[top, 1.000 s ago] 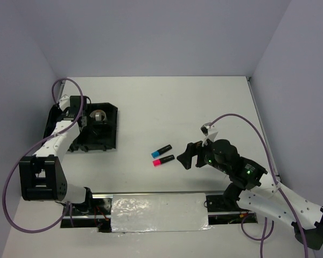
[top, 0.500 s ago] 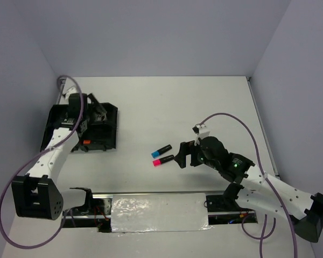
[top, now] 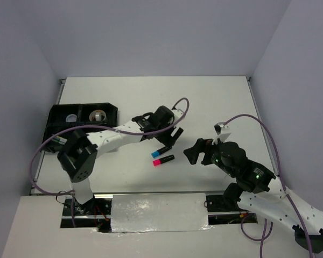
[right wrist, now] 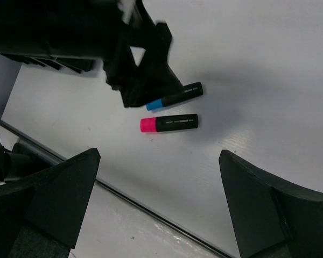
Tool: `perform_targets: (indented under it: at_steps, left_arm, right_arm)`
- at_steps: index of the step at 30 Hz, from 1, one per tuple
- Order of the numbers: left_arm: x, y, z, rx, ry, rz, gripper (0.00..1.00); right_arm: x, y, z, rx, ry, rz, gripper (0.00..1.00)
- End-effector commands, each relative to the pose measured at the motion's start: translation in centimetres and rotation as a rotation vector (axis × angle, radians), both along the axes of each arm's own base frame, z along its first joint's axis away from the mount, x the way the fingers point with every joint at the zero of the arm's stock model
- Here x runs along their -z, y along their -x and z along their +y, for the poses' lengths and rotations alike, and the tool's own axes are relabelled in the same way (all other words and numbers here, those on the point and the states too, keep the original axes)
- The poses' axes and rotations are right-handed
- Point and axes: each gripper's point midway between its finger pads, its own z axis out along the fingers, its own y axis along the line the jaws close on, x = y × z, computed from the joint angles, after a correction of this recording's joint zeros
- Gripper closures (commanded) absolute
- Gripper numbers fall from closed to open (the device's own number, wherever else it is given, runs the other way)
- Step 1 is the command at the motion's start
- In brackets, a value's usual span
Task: Sort the stationery into containers
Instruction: Pick up the pen from the center of the board.
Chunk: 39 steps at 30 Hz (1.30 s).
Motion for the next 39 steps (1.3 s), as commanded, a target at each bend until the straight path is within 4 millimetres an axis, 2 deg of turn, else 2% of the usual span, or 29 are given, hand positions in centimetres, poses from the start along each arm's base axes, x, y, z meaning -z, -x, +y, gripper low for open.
perform_targets:
  at_steps: [1, 3, 6, 15, 18, 21, 23, 25, 26, 27, 30, 31, 32, 33, 34, 35, 36, 37, 38, 39]
  left_arm:
    - [3.0, 0.7, 0.5, 0.068, -0.097, 0.033, 0.09]
    - [4.7, 1.7, 0.2, 0.096, -0.137, 0.062, 0.10]
    - [6.5, 2.1, 0.5, 0.086, -0.191, 0.070, 0.11]
    - [9.1, 2.4, 1.3, 0.070, -0.237, 0.104, 0.23]
    - [10.2, 2.7, 1.8, 0.058, -0.255, 0.121, 0.31]
    - [11.5, 3.0, 2.3, 0.053, -0.280, 0.139, 0.33]
    - [12.4, 3.0, 2.8, 0.040, -0.308, 0.147, 0.37]
    - [12.7, 2.6, 3.3, 0.014, -0.335, 0.136, 0.50]
    - [12.3, 2.3, 3.1, -0.004, -0.322, 0.122, 0.63]
    - [12.0, 2.1, 3.3, -0.016, -0.318, 0.111, 0.68]
    - [9.1, 0.6, 3.3, -0.082, -0.270, 0.046, 0.77]
    - [7.5, -0.3, 3.6, -0.115, -0.242, 0.023, 0.80]
    - [6.4, -1.2, 4.3, -0.178, -0.235, -0.004, 0.85]
    - [4.5, -2.4, 5.4, -0.241, -0.208, -0.025, 0.85]
    - [3.6, -3.1, 6.3, -0.308, -0.184, -0.030, 0.85]
    - [2.3, -4.1, 7.7, -0.375, -0.176, -0.057, 0.87]
    - [1.6, -5.3, 10.4, -0.471, -0.178, -0.060, 0.90]
    - [-0.3, -6.0, 12.4, -0.591, -0.127, -0.078, 0.91]
    - [-0.9, -6.4, 14.9, -0.694, -0.124, -0.092, 0.91]
    - [-2.5, -7.2, 18.9, -0.873, -0.046, -0.081, 0.91]
  right_arm:
    - [-1.5, 0.4, -0.5, -0.004, -0.004, -0.015, 0.00]
    - [-1.4, 0.6, -0.5, -0.017, -0.002, -0.017, 0.00]
    - [-1.4, 0.7, -0.4, -0.026, -0.005, -0.023, 0.00]
    - [-0.7, 0.8, 0.4, -0.068, 0.007, -0.013, 0.00]
    - [-1.0, 0.8, 0.3, -0.064, 0.003, -0.019, 0.00]
    - [-1.7, 0.9, 0.1, -0.065, -0.010, -0.034, 0.00]
    - [-2.1, 1.0, -0.1, -0.062, -0.016, -0.042, 0.00]
    - [-2.3, 1.1, -0.2, -0.062, -0.020, -0.046, 0.00]
    - [-2.6, 1.2, -0.3, -0.061, -0.026, -0.053, 0.00]
    - [-2.6, 1.2, -0.4, -0.058, -0.024, -0.051, 0.00]
    - [-2.8, 1.2, -0.5, -0.054, -0.023, -0.057, 0.00]
    - [-2.8, 1.2, -0.5, -0.054, -0.024, -0.058, 0.00]
    - [-2.8, 1.2, -0.4, -0.057, -0.023, -0.055, 0.00]
    - [-2.9, 1.2, -0.4, -0.060, -0.024, -0.056, 0.00]
    - [-2.9, 1.2, -0.4, -0.060, -0.026, -0.057, 0.00]
    - [-2.8, 1.2, -0.4, -0.062, -0.024, -0.055, 0.00]
    - [-2.8, 1.2, -0.3, -0.062, -0.026, -0.056, 0.00]
    - [-2.7, 1.2, -0.3, -0.065, -0.027, -0.056, 0.00]
    - [-2.5, 1.2, -0.3, -0.066, -0.025, -0.053, 0.00]
    - [-2.5, 1.2, -0.2, -0.067, -0.028, -0.055, 0.00]
